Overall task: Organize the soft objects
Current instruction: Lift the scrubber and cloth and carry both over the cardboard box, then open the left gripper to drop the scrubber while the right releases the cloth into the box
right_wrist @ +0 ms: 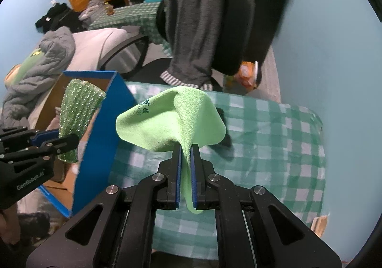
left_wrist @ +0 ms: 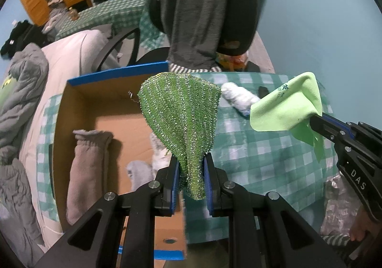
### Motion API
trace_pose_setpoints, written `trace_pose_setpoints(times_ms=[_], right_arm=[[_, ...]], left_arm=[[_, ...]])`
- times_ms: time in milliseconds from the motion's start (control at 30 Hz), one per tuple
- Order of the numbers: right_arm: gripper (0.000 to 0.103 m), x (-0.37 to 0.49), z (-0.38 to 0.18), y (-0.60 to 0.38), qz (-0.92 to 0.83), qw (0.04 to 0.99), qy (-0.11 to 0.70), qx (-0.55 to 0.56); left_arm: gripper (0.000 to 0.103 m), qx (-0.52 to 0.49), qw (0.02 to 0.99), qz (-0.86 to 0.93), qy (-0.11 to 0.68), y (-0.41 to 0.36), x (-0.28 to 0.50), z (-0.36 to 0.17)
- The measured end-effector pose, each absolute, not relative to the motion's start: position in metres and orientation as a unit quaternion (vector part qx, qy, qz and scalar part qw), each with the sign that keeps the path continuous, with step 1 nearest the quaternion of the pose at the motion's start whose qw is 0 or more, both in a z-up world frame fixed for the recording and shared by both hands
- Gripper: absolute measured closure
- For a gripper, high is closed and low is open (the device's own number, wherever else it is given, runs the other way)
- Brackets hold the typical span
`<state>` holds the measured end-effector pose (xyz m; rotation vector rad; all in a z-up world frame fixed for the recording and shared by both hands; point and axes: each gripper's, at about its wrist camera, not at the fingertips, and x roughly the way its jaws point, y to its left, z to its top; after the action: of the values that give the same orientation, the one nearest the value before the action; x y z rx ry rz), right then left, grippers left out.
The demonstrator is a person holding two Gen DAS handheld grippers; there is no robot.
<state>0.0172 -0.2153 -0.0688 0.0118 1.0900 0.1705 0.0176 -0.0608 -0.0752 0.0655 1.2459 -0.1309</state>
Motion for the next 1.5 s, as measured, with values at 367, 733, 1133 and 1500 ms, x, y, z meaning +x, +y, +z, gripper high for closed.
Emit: trace_pose_setpoints(times_ms=[367, 733, 1133, 1500], right_arm=[[0.097, 0.031, -0.06, -0.157, 0.141, 0.848, 0.51, -0.021], [0.097, 0.038, -0.06, -0.092, 0.194, 0.839, 0.506, -0.051], [0.097, 0.046, -0.067, -0.029, 0.241, 0.824, 0.507, -0.078], [0.097, 0.064, -0.082, 0.002, 0.261, 0.804, 0.529, -0.072]], left_arm=[[0.085, 0.001, 0.813, -0.014, 0.583, -0.007, 0.013, -0.071], [0.085, -0.022, 0.813, 0.024, 0.582, 0.04, 0.005, -0.072], [0.085, -0.038, 0.807, 0.056, 0.586, 0.085, 0.003, -0.079], [0.084, -0.04, 0.795, 0.066, 0.602, 0.103, 0.015, -0.098]])
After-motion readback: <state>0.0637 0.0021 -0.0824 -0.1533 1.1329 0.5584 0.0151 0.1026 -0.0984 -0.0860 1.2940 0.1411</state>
